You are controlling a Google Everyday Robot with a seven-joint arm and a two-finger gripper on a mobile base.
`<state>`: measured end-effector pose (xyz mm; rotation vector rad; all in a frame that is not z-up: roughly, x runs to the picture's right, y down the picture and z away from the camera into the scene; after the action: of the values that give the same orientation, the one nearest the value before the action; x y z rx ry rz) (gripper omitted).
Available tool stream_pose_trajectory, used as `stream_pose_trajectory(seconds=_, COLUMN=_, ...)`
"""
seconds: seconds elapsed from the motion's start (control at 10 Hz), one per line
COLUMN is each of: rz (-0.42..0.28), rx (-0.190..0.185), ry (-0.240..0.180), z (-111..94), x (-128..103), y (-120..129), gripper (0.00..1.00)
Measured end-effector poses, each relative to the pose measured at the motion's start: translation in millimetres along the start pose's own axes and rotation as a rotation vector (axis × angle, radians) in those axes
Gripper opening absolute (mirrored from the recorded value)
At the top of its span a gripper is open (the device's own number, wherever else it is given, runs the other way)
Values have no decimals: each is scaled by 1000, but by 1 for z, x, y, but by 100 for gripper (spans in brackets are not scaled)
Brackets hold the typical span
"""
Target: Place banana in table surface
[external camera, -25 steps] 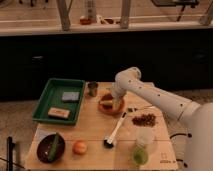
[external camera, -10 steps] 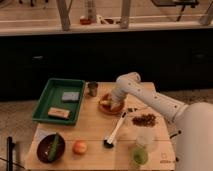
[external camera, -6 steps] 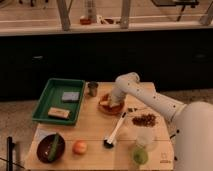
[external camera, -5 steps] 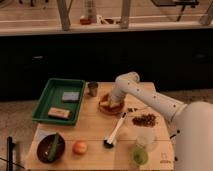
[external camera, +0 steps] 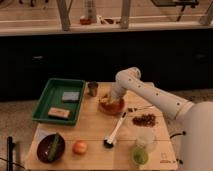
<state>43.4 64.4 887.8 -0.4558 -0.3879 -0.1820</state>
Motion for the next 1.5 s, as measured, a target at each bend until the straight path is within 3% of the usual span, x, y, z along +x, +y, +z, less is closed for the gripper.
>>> stream_pose_trajectory(seconds=0.3, rz=-68, rx=19, ry=-6, z=-24, x=-16, y=-6, gripper=0)
stream_pose_trajectory(seconds=0.6, rz=-155, rx=14, ry=-11, z=-47, x=-35, y=-5, gripper=0)
stream_pose_trajectory(seconds=0.8, rz=-203, rx=11, ry=-15, z=-59, x=-45, y=-1, gripper=0)
stream_pose_trajectory(seconds=1.1, rz=-327, rx=9, ry=-29, z=-90, x=-73, y=16, gripper=0)
stream_pose_trajectory(seconds=1.5, rz=-456, rx=-28, ry=-48, z=-97, x=-102, y=37, gripper=0)
